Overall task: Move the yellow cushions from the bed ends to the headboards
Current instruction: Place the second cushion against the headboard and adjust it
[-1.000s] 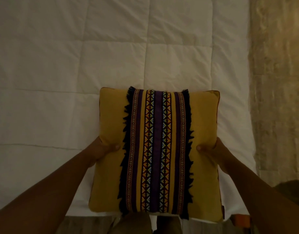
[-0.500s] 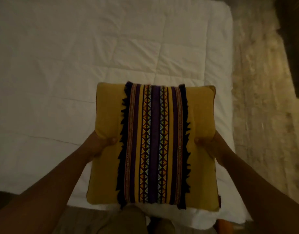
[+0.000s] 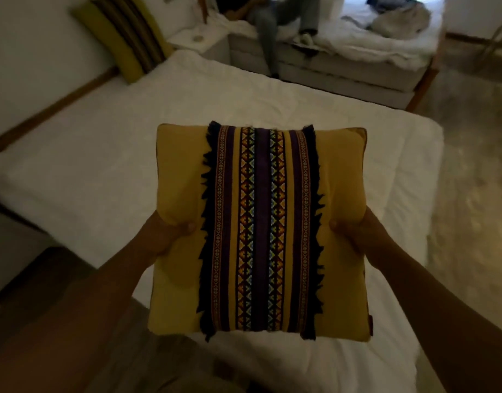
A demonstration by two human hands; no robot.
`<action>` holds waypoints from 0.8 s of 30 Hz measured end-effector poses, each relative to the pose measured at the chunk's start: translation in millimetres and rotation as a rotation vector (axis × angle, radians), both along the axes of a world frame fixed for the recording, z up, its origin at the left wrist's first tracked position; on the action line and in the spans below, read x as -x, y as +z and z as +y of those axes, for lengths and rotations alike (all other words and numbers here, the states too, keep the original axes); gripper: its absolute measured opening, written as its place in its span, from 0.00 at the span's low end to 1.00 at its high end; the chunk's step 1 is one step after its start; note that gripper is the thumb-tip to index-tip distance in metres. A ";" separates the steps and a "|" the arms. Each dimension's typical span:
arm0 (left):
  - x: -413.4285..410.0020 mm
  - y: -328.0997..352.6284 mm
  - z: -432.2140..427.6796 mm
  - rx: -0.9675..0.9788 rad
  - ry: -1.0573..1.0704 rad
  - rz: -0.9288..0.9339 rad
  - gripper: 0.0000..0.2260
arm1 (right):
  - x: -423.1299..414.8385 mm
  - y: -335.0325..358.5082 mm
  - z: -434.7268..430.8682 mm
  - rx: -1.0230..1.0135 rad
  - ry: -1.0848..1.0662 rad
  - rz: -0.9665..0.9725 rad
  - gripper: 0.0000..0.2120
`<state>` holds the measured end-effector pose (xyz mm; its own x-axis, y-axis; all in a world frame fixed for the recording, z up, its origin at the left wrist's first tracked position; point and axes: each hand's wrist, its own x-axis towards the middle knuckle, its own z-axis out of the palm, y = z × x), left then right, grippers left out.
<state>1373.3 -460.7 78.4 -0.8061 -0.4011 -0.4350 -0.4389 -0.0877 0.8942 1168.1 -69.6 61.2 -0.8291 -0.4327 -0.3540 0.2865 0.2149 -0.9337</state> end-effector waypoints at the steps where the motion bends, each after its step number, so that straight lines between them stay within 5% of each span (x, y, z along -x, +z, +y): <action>1: -18.5 3.1 -11.6 0.008 0.044 0.013 0.28 | -3.1 4.0 -19.7 0.010 0.030 0.007 0.35; 6: -129.5 18.0 -71.9 0.073 0.268 0.019 0.36 | -36.8 18.1 -132.5 0.039 0.238 0.030 0.32; 16: -414.3 29.6 -191.5 0.040 0.743 0.024 0.32 | -216.1 45.4 -404.4 0.044 0.646 0.162 0.31; 24: -570.9 49.7 -239.3 0.061 0.981 0.113 0.45 | -343.7 78.7 -552.5 0.095 0.846 0.158 0.27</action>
<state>1944.2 -700.0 128.1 -0.1400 -0.9326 -0.3326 -0.1082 -0.3195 0.9414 1511.8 -622.0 139.9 -0.2515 -0.9485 -0.1926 -0.0694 0.2162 -0.9739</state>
